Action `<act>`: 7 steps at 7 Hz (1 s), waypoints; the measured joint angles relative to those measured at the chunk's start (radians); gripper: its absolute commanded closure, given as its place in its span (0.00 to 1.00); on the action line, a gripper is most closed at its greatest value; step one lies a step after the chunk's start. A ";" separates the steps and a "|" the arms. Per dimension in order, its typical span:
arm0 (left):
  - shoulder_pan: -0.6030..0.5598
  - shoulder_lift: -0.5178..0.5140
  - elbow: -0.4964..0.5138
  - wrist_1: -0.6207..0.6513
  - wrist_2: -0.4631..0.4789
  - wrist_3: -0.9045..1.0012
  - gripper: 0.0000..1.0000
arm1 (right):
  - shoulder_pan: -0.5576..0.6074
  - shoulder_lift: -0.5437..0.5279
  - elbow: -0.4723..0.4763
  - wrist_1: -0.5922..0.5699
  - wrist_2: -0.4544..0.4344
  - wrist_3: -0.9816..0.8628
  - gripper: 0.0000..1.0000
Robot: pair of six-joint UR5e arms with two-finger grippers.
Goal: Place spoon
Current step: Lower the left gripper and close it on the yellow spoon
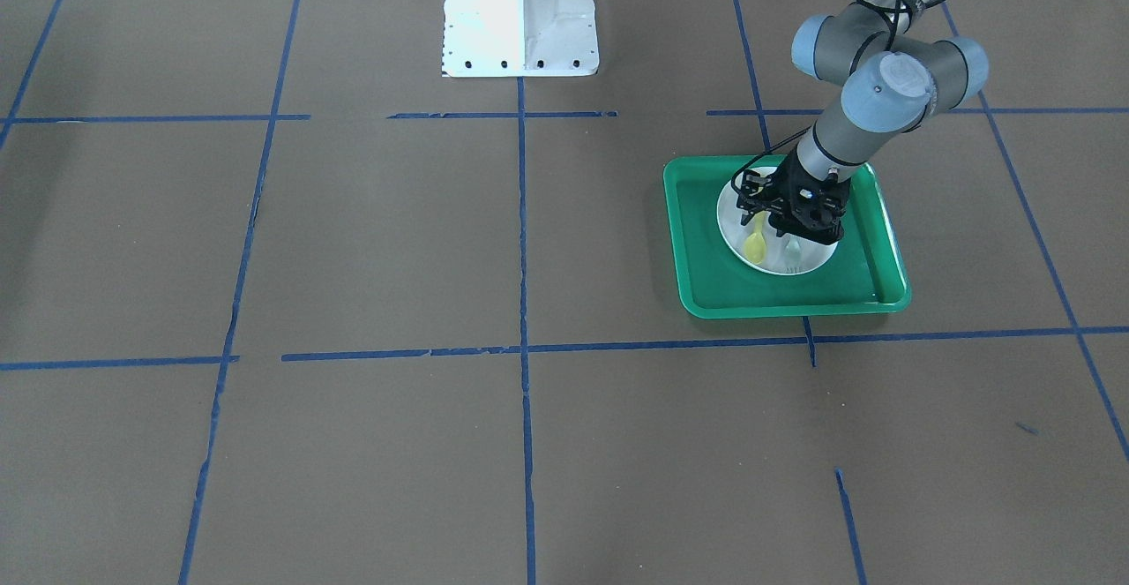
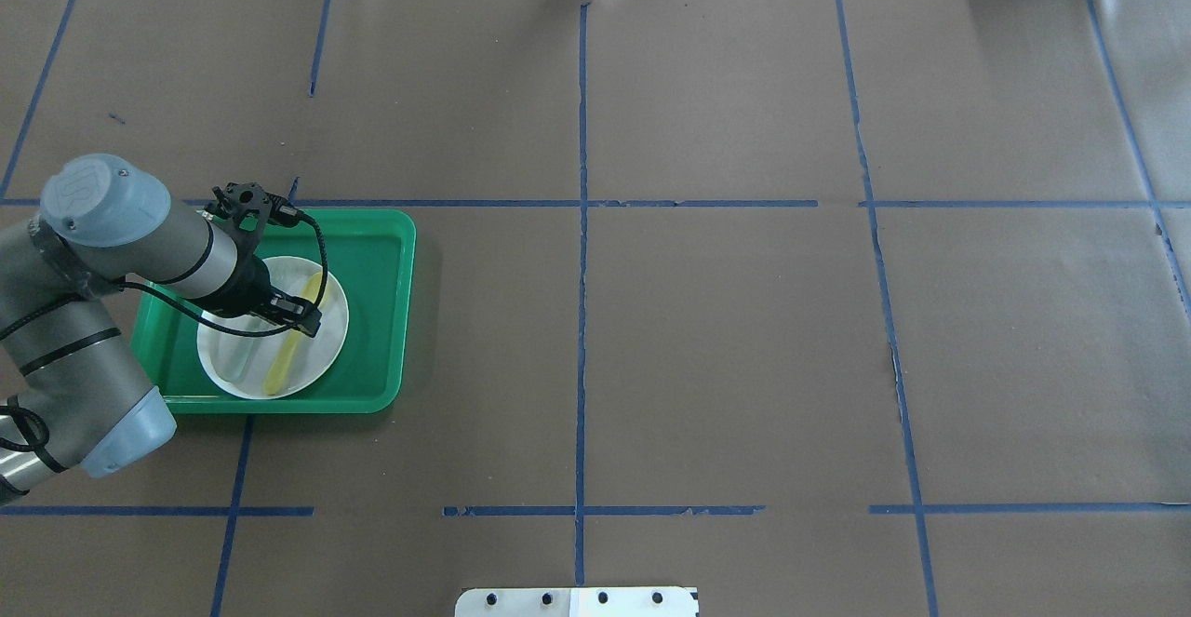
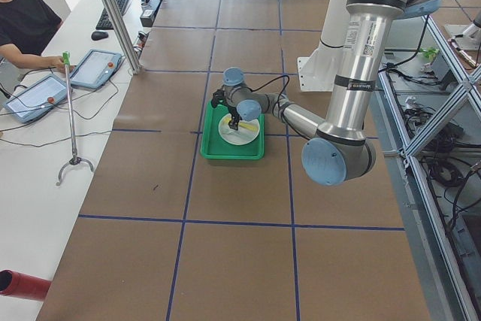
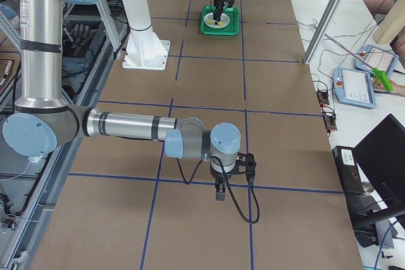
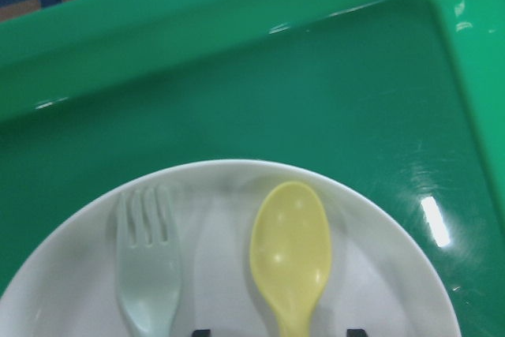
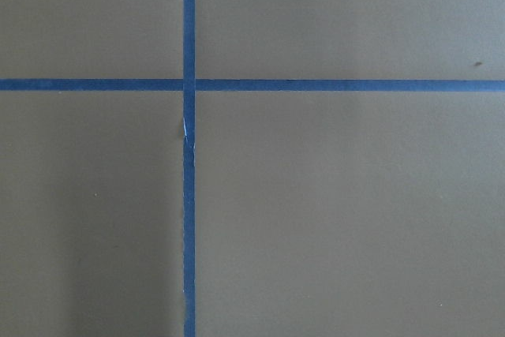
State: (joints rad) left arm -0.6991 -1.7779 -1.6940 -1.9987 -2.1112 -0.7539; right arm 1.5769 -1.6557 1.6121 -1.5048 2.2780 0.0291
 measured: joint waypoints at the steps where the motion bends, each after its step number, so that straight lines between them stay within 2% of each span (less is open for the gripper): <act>1: 0.001 0.001 0.000 0.000 -0.001 -0.001 0.73 | 0.000 0.000 0.000 0.000 0.000 0.000 0.00; 2: 0.001 0.002 0.001 0.000 -0.001 -0.001 0.90 | 0.000 0.000 0.000 0.000 0.000 0.000 0.00; 3: 0.001 0.003 0.000 0.000 -0.001 -0.001 1.00 | 0.000 0.000 0.000 0.000 -0.001 0.000 0.00; 5: 0.000 0.007 -0.010 0.004 -0.004 -0.001 1.00 | 0.000 0.000 0.000 0.000 0.000 0.000 0.00; 7: -0.007 -0.007 -0.063 0.077 -0.009 -0.018 1.00 | 0.000 0.001 0.000 0.000 0.000 0.000 0.00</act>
State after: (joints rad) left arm -0.7057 -1.7850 -1.7573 -1.9219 -2.1202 -0.7716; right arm 1.5769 -1.6552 1.6121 -1.5048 2.2780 0.0292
